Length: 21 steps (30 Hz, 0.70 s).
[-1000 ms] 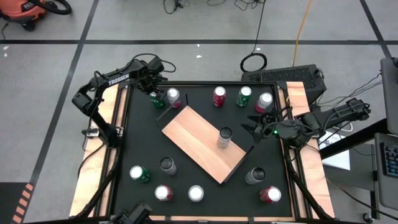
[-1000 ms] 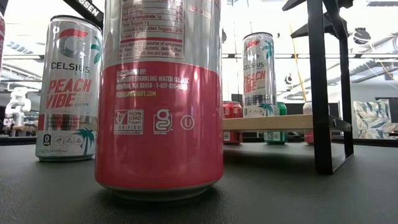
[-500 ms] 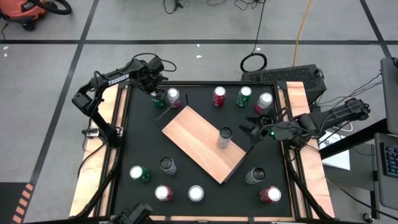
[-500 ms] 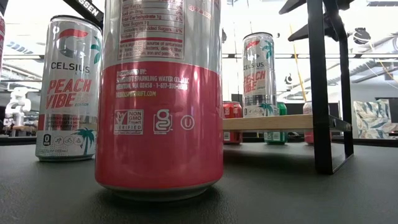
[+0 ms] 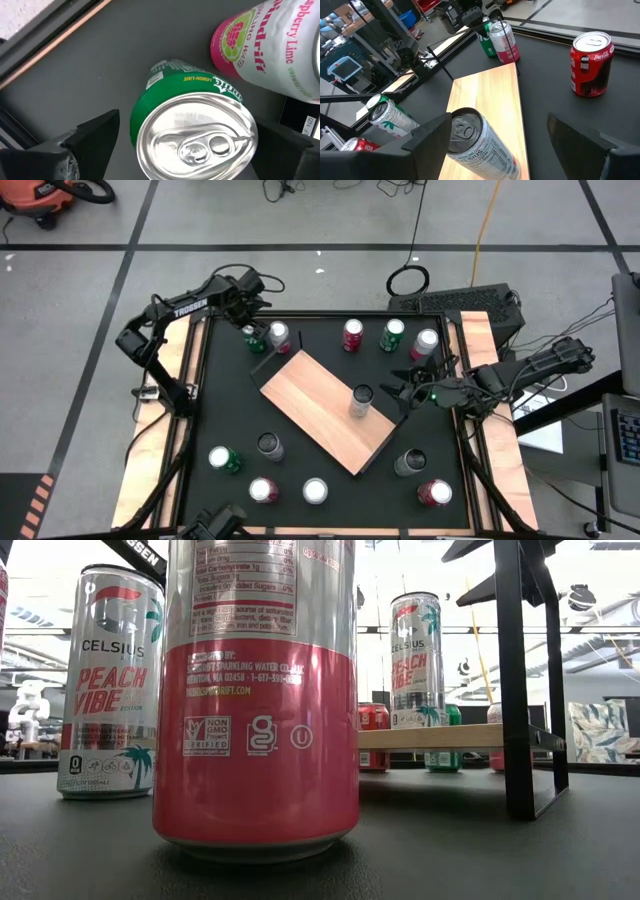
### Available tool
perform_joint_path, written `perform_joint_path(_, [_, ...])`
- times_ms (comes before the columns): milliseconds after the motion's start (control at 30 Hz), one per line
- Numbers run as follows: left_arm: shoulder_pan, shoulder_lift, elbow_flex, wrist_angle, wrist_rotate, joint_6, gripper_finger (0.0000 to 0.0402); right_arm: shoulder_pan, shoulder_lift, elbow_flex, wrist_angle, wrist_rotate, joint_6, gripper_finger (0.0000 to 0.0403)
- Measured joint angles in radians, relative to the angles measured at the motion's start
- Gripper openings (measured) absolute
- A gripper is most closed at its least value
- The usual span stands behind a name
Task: Place canned beverage on shelf
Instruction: Put the top left green soda can on the shelf
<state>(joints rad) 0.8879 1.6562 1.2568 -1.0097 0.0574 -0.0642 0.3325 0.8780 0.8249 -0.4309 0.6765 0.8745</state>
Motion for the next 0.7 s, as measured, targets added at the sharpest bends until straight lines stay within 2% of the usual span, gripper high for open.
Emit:
perform_joint_path(200, [0.000,0.000,0.000,0.009,0.000,0.002,0.0380,0.000,0.000,0.000,0.000,0.001,0.000,0.0302])
perform_joint_path(567, [0.000,0.000,0.001,0.034,0.046,0.003,0.0304,0.000,0.000,0.000,0.000,0.002,0.000,0.0302])
perform_joint_path(700, [0.000,0.000,0.001,0.031,0.047,0.003,0.0290,0.000,0.000,0.000,0.000,0.002,0.000,0.0302])
